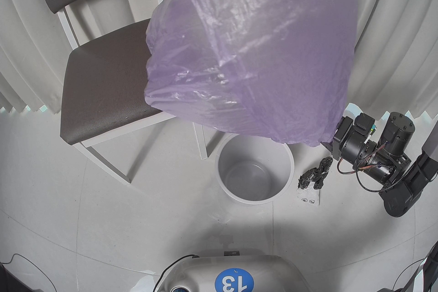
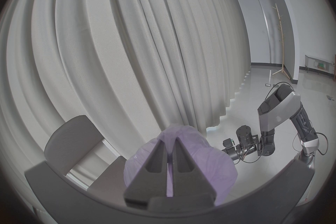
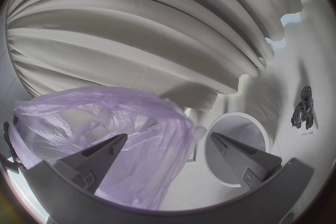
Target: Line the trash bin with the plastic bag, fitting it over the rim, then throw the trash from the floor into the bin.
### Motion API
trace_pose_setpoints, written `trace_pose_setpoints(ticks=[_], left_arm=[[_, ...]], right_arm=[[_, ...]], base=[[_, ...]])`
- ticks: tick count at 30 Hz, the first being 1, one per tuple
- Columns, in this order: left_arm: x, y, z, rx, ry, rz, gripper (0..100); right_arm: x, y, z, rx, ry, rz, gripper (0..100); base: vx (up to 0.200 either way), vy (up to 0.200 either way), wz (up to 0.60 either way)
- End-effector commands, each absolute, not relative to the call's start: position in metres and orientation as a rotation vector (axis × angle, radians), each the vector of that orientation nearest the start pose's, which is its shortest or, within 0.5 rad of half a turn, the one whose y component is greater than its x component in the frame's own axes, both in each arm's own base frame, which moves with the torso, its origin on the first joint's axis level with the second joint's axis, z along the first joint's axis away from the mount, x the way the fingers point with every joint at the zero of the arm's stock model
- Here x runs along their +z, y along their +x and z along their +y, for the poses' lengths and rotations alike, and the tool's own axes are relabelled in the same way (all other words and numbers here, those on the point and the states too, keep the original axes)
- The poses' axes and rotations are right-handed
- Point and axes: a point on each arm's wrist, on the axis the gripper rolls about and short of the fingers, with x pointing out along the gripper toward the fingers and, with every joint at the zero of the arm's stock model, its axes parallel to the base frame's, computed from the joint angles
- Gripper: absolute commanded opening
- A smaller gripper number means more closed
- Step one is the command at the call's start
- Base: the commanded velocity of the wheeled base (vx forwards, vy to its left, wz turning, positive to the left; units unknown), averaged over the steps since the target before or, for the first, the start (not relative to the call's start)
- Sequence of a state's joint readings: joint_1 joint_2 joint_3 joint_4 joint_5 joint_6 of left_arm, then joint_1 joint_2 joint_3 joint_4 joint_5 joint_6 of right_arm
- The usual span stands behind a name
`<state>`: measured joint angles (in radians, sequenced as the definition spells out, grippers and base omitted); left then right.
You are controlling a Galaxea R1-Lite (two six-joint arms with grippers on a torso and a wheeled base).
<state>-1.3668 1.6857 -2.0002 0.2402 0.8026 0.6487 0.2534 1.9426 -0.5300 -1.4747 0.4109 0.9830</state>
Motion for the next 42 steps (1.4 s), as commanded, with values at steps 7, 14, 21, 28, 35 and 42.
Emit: trace_pose_setpoints(ticks=[7,14,21,28,35,42], left_arm=[[0.432,0.071,-0.261,-0.525,0.569,-0.213,0],[0.432,0.071,-0.26,-0.526,0.569,-0.216,0],[0.432,0.071,-0.26,-0.526,0.57,-0.215,0],[0.433,0.071,-0.26,-0.526,0.569,-0.216,0],[0.432,0.071,-0.261,-0.526,0.572,-0.215,0],[0.431,0.071,-0.262,-0.528,0.573,-0.215,0]], right_arm=[[0.144,0.293,0.075,0.609,0.917,0.25,100],[0.144,0.291,0.075,0.614,0.906,0.284,100],[0.143,0.29,0.074,0.612,0.896,0.283,100],[0.142,0.289,0.074,0.612,0.885,0.285,100],[0.142,0.289,0.074,0.612,0.879,0.283,100],[0.138,0.29,0.074,0.622,0.879,0.3,0]], base=[[0.0,0.0,0.0],[0.0,0.0,0.0],[0.0,0.0,0.0],[0.0,0.0,0.0],[0.0,0.0,0.0],[0.0,0.0,0.0]])
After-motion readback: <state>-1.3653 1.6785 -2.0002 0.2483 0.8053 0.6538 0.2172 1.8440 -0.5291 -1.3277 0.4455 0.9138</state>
